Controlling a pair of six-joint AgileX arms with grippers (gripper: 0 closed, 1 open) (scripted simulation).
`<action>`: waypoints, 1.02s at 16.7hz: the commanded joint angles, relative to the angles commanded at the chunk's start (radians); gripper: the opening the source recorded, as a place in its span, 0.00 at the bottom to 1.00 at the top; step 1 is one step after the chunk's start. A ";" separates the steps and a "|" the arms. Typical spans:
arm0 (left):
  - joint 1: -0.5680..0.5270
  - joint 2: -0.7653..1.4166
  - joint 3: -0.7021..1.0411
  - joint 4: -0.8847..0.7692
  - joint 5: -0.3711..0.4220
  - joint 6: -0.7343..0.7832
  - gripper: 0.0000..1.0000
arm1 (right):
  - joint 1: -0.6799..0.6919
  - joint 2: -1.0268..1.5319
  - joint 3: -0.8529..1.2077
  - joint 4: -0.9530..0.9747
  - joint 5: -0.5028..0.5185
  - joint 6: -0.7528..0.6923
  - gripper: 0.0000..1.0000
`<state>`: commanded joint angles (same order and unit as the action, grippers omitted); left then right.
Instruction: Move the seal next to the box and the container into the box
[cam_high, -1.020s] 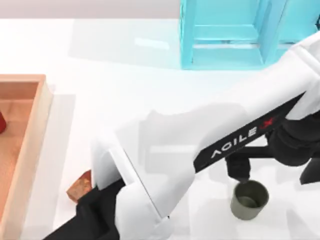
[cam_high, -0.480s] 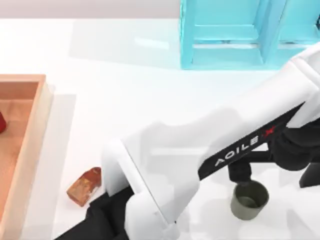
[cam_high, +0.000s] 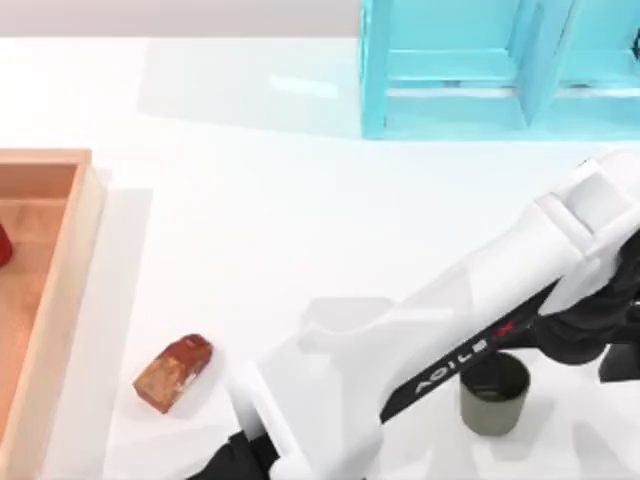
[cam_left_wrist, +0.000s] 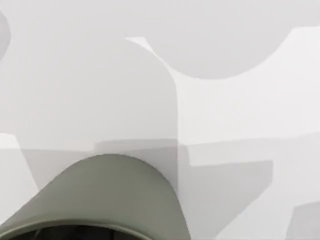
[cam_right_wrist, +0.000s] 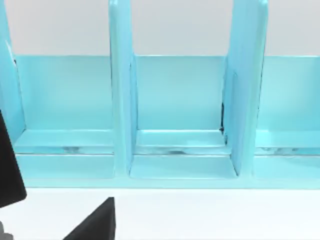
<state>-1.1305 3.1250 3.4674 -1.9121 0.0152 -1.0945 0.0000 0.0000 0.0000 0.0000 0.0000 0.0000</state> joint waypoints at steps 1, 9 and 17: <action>0.001 0.018 0.022 -0.005 0.000 0.001 1.00 | 0.000 0.000 0.000 0.000 0.000 0.000 1.00; 0.001 0.030 0.035 -0.009 0.001 0.001 0.77 | 0.000 0.000 0.000 0.000 0.000 0.000 1.00; 0.001 0.030 0.035 -0.009 0.001 0.001 0.17 | 0.000 0.000 0.000 0.000 0.000 0.000 1.00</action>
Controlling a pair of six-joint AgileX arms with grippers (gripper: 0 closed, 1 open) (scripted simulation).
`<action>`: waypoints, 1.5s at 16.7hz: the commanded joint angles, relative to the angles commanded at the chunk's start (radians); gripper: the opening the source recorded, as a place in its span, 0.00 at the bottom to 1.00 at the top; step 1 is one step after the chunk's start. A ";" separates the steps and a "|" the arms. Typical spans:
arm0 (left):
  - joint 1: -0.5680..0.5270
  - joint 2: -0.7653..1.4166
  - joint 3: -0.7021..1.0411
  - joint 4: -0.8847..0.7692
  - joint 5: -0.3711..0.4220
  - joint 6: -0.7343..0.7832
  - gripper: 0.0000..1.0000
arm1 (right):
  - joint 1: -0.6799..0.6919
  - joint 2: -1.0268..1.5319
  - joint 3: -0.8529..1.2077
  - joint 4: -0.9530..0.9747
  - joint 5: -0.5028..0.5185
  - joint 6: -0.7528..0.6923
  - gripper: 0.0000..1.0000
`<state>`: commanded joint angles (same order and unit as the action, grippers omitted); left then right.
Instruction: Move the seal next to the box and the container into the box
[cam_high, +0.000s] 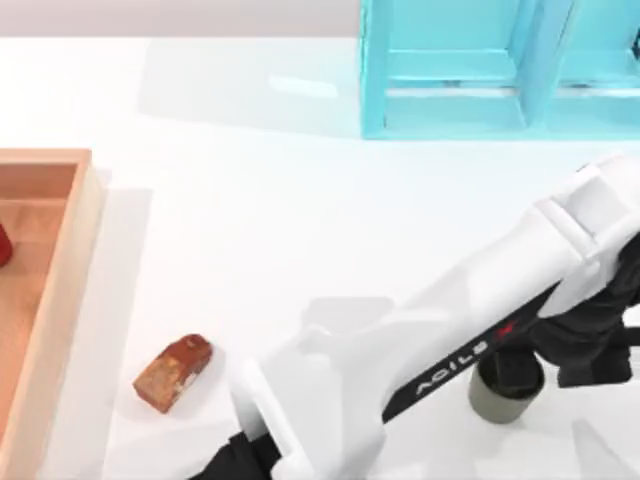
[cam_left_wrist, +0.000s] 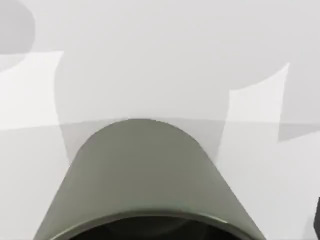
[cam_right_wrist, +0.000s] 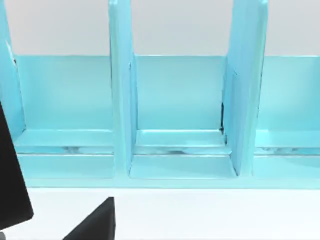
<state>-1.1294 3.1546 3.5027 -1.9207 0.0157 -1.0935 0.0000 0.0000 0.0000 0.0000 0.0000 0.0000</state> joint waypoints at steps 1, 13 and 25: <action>0.000 0.000 0.000 0.000 0.000 0.000 0.10 | 0.000 0.000 0.000 0.000 0.000 0.000 1.00; 0.014 -0.022 -0.021 0.097 -0.011 0.004 0.00 | 0.000 0.000 0.000 0.000 0.000 0.000 1.00; 0.079 -0.562 -0.856 0.376 -0.012 0.058 0.00 | 0.000 0.000 0.000 0.000 0.000 0.000 1.00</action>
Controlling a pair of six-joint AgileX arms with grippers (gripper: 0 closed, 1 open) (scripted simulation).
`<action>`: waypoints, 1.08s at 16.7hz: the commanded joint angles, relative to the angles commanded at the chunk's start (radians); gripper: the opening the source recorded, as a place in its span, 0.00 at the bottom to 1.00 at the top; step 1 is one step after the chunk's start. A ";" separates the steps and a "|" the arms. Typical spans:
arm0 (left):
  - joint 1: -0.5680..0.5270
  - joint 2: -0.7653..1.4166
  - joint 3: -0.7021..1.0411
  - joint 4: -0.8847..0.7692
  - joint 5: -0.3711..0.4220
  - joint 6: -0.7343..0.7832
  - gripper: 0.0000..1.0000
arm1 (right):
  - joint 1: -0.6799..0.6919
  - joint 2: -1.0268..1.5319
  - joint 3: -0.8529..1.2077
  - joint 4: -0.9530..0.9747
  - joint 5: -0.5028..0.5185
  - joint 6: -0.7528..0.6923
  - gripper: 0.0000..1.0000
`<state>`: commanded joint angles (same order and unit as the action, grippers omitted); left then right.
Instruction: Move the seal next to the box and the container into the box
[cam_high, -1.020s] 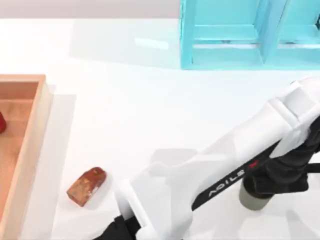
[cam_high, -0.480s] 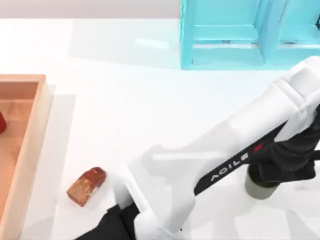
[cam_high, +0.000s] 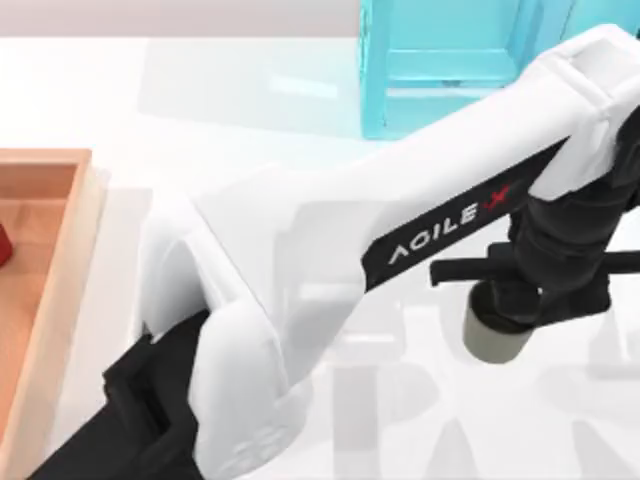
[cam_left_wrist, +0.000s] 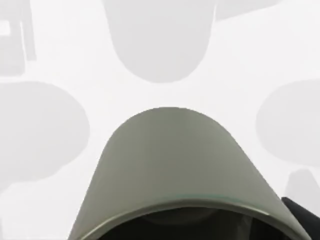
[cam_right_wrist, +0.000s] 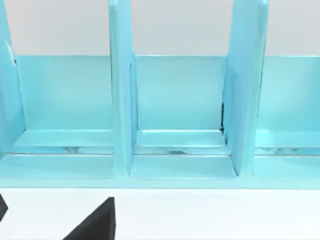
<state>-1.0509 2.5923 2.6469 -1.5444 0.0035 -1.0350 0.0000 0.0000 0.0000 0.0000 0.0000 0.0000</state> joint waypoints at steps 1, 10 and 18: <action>0.006 -0.059 -0.104 0.030 0.000 0.007 0.00 | 0.000 0.000 0.000 0.000 0.000 0.000 1.00; 0.046 -0.464 -0.700 0.241 -0.003 0.049 0.00 | 0.000 0.000 0.000 0.000 0.000 0.000 1.00; 0.053 -0.483 -0.721 0.247 -0.002 0.063 0.00 | 0.000 0.000 0.000 0.000 0.000 0.000 1.00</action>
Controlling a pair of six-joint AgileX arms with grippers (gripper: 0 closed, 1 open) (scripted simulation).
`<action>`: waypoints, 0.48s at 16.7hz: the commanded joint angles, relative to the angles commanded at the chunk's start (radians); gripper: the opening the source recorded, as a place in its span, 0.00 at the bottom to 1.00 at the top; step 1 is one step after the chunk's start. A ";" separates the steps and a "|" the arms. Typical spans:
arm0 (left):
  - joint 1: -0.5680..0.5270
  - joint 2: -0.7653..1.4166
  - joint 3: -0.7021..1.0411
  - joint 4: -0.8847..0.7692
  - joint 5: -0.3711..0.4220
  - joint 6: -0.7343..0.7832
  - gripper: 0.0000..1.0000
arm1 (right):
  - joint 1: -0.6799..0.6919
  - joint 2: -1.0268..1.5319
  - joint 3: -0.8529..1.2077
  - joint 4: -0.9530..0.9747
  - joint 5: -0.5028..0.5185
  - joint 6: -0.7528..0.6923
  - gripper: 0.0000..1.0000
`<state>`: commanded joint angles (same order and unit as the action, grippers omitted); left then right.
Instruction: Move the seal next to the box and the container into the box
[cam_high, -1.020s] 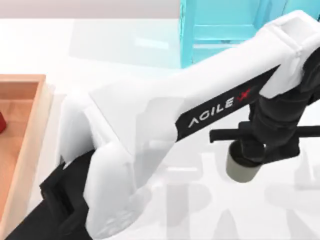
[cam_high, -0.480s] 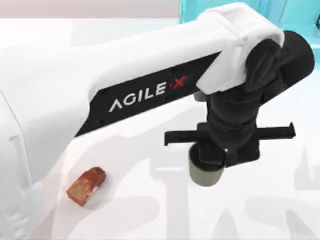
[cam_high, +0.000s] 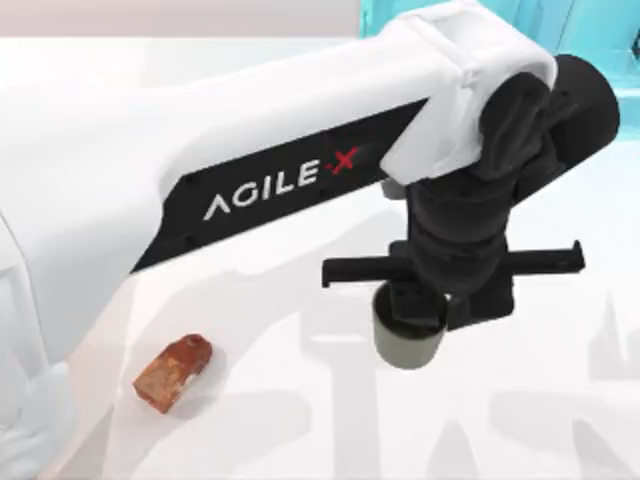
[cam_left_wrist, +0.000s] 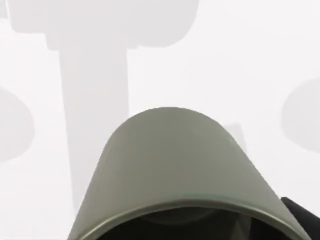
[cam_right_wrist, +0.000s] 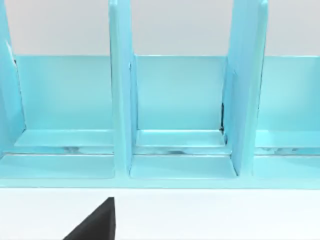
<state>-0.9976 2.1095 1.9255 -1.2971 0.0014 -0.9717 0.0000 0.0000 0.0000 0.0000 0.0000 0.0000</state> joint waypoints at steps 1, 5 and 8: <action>0.021 -0.009 -0.009 0.001 0.002 0.021 0.00 | 0.000 0.000 0.000 0.000 0.000 0.000 1.00; 0.212 -0.083 -0.090 0.007 0.017 0.203 0.00 | 0.000 0.000 0.000 0.000 0.000 0.000 1.00; 0.444 -0.168 -0.196 0.011 0.029 0.409 0.00 | 0.000 0.000 0.000 0.000 0.000 0.000 1.00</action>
<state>-0.5536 1.9413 1.7294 -1.2864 0.0303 -0.5631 0.0000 0.0000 0.0000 0.0000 0.0000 0.0000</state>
